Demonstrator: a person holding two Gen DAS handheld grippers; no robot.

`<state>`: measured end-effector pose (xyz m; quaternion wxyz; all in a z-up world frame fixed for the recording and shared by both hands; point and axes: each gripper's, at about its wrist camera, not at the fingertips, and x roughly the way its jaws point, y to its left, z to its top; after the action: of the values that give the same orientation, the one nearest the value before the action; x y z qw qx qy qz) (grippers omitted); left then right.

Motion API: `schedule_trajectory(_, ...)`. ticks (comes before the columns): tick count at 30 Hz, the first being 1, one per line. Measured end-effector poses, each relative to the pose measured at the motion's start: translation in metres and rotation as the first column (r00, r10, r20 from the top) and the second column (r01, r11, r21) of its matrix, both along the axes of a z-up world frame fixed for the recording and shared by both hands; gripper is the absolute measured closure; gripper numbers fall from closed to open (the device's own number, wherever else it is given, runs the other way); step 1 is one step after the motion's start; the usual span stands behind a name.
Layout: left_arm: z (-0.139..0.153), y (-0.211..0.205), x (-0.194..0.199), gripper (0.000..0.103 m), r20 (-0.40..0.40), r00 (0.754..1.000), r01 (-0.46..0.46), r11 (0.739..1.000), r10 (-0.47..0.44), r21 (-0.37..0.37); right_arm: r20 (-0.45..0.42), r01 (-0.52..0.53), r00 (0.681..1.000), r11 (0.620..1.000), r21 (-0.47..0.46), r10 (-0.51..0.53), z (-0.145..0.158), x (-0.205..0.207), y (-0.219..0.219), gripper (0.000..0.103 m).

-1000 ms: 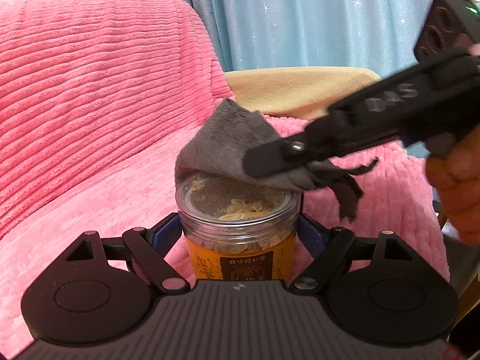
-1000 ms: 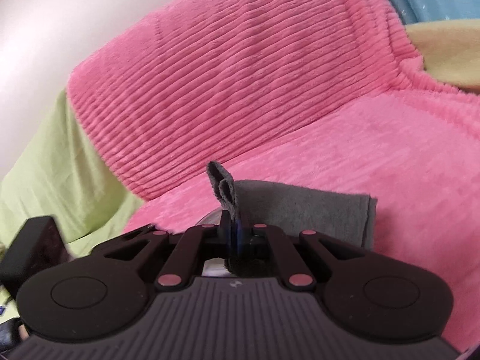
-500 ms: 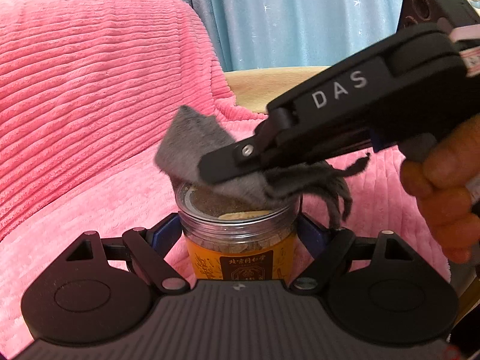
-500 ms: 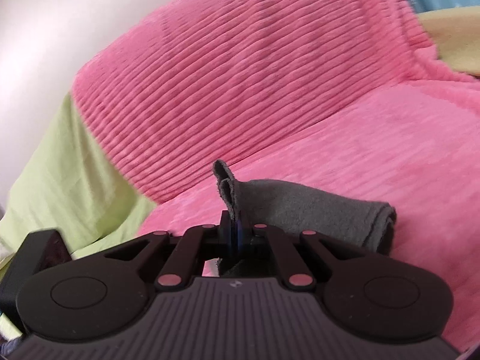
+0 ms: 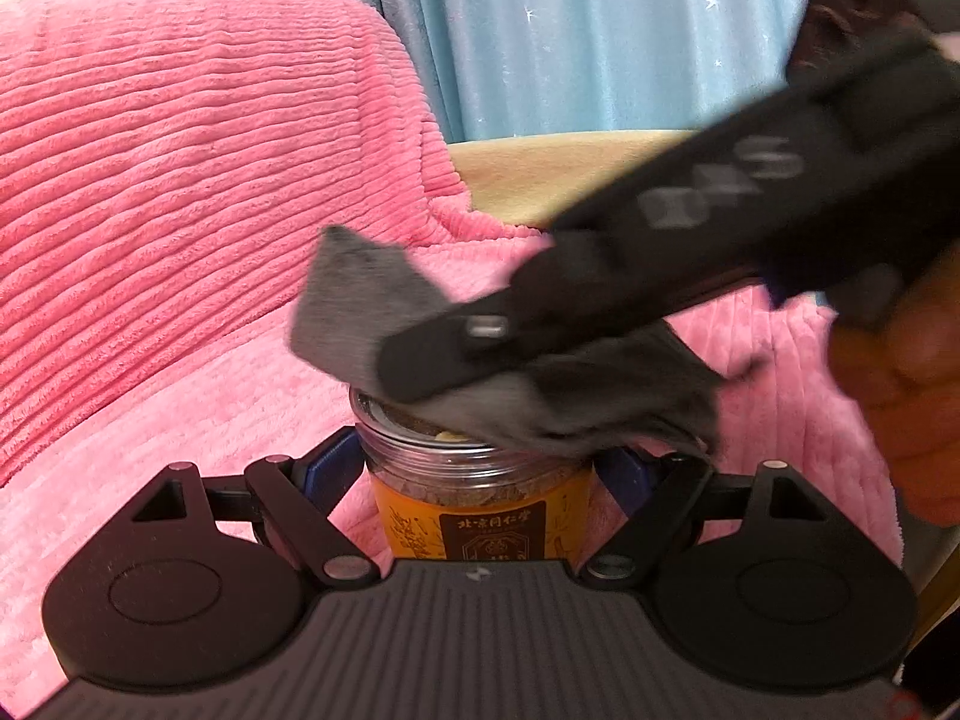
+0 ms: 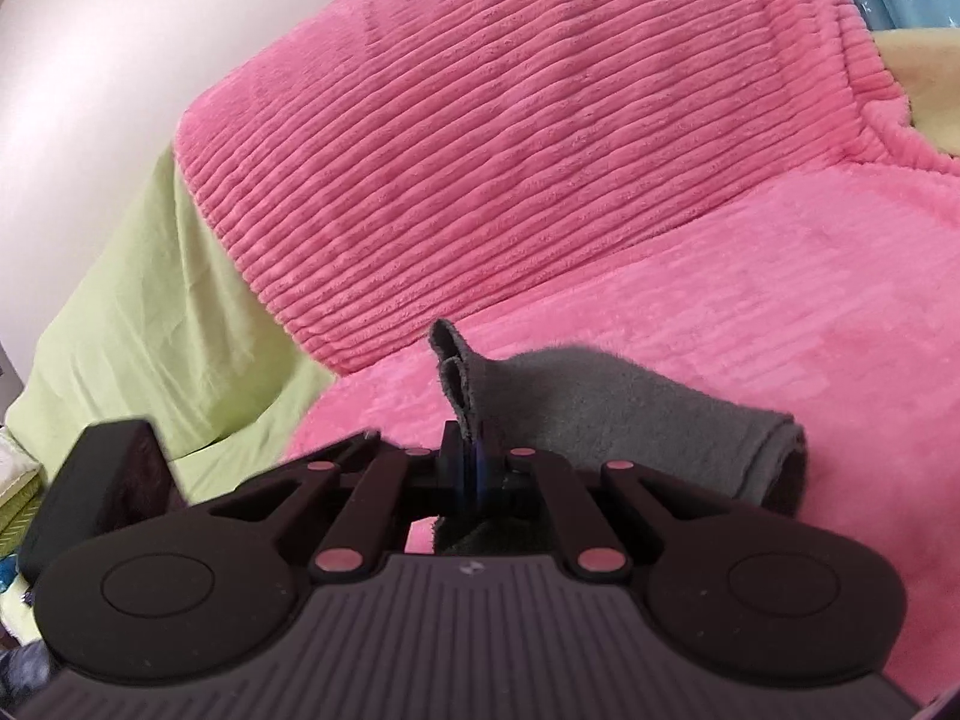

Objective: Clean container
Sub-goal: 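Rub the cloth around the lid rim with the right gripper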

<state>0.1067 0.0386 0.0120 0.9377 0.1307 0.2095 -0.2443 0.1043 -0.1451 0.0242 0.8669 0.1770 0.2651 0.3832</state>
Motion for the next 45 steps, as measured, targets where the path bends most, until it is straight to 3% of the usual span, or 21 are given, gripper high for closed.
schedule_trajectory(8, 0.000, -0.001, -0.003, 0.020, -0.011, 1.000, 0.006, 1.000, -0.006, -0.021, 0.043, 0.132, 0.991, 0.990, -0.054, -0.130, -0.002, 0.008, -0.009, 0.102)
schedule_trajectory(16, 0.001, -0.003, -0.011, 0.020, -0.013, 1.000, 0.007, 1.000, -0.007, -0.024, -0.005, 0.067, 0.998, 0.998, 0.014, -0.067, -0.006, -0.018, -0.039, 0.102)
schedule_trajectory(25, 0.001, 0.004, -0.012, 0.020, -0.010, 1.000, 0.003, 1.000, -0.003, -0.016, 0.000, -0.003, 1.000, 1.000, 0.026, 0.003, -0.002, -0.019, -0.006, 0.102)
schedule_trajectory(32, 0.001, -0.019, -0.027, 0.020, -0.009, 0.998, -0.056, 0.998, 0.055, -0.019, 0.046, 0.057, 0.997, 0.998, -0.028, -0.055, 0.001, -0.003, 0.015, 0.102)
schedule_trajectory(38, 0.001, -0.018, -0.026, 0.020, -0.012, 0.998, -0.062, 0.998, 0.062, -0.027, 0.055, 0.151, 0.987, 0.987, -0.061, -0.148, -0.001, 0.001, -0.008, 0.102)
schedule_trajectory(45, 0.002, -0.015, -0.028, 0.020, -0.011, 0.998, -0.061, 0.998, 0.061, -0.026, 0.009, 0.083, 0.997, 0.997, -0.010, -0.083, -0.006, -0.021, -0.029, 0.102)
